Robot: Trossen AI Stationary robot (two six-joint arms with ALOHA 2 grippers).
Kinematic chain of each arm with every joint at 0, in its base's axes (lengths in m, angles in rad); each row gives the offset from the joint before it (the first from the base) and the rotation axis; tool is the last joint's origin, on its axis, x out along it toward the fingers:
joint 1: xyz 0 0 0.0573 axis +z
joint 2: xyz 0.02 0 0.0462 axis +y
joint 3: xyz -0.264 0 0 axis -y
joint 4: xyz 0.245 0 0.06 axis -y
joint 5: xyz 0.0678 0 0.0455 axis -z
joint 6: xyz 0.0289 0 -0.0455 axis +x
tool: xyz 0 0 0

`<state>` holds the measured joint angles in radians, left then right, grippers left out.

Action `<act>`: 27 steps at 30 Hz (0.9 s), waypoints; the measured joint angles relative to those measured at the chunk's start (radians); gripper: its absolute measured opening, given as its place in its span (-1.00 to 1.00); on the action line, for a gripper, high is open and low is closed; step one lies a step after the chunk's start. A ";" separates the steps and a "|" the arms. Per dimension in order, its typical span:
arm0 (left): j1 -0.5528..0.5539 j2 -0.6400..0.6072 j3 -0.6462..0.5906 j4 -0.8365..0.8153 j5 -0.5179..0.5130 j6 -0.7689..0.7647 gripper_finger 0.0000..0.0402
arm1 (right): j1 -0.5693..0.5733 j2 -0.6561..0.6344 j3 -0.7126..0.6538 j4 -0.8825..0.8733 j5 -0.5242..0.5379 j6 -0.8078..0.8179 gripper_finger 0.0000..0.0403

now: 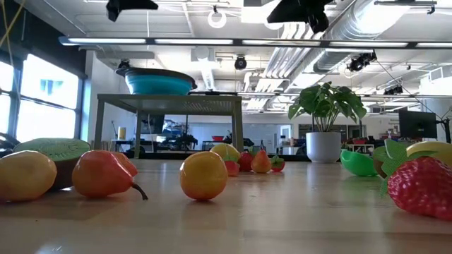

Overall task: Pick & Place Fruit
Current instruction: Put the orange pear into the strainer bowl on the shelf

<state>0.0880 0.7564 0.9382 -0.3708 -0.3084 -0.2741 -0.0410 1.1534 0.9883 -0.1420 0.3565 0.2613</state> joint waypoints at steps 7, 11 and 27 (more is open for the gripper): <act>-0.104 -0.015 0.000 0.001 -0.004 -0.018 -0.36 | 0.077 0.020 0.107 -0.155 0.089 0.063 -0.98; -0.142 -0.015 0.000 0.001 -0.009 -0.019 -0.36 | 0.109 0.050 0.155 -0.184 0.087 0.120 -0.98; -0.187 -0.015 0.000 0.005 -0.023 -0.025 -0.36 | 0.201 0.239 0.182 -0.289 -0.252 0.157 -0.98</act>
<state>-0.0990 0.7418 0.9382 -0.3660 -0.3316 -0.2989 0.1596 1.3923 1.1702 -0.4315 0.1048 0.4185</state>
